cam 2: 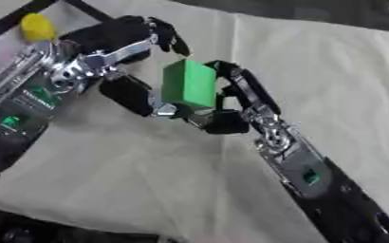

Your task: Pick up the objects with one hand, pass them to the other hand, and then place them into the box on the other side of the table.

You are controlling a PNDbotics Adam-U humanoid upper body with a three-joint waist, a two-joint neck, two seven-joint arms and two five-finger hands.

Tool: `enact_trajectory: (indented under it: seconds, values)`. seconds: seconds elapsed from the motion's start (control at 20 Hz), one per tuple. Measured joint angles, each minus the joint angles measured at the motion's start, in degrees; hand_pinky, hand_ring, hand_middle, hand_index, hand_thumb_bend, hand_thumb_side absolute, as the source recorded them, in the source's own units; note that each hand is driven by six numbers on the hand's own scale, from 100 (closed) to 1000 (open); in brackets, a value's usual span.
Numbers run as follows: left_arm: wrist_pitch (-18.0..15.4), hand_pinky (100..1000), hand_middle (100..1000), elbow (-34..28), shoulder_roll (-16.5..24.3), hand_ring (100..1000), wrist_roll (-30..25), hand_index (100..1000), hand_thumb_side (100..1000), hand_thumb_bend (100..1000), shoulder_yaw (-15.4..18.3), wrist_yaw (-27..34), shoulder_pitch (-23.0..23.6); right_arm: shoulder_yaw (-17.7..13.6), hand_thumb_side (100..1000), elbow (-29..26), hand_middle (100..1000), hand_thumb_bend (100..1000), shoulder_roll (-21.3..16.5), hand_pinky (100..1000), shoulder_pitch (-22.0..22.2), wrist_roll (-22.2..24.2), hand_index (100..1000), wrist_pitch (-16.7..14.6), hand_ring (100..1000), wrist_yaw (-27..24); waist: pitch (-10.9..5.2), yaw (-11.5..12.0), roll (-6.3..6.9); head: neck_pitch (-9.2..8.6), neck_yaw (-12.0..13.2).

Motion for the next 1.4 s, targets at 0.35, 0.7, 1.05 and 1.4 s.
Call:
enact_trajectory:
  seconds: [0.35,0.7,1.05,1.4]
  values:
    - [-1.1,918,709,1.2,-0.6,761,1.0,802,497,581,-0.3,-0.4,0.0,0.3,100,-0.2,373,319,0.0,239,0.0,0.6,339,-0.5,783,0.5,0.33,0.0,0.01,-0.01,0.0]
    - [-1.2,904,683,1.9,-1.1,743,2.9,771,438,482,-0.7,-0.1,0.0,0.3,100,-0.2,373,324,0.0,230,0.0,1.1,338,-0.5,779,0.7,0.40,-0.1,0.01,-0.04,0.0]
    - [-0.2,872,599,1.9,-1.5,683,3.9,618,114,275,-1.0,1.8,0.1,0.3,100,-0.1,374,329,-0.1,227,0.0,1.3,338,-0.4,779,0.9,0.44,-0.1,0.01,-0.05,0.0]
    - [0.6,841,536,1.8,-1.5,630,3.9,500,142,197,-1.3,2.6,0.1,0.3,100,-0.1,388,376,-0.1,245,0.0,1.2,359,-0.5,787,0.9,0.44,-0.1,0.00,-0.05,0.1]
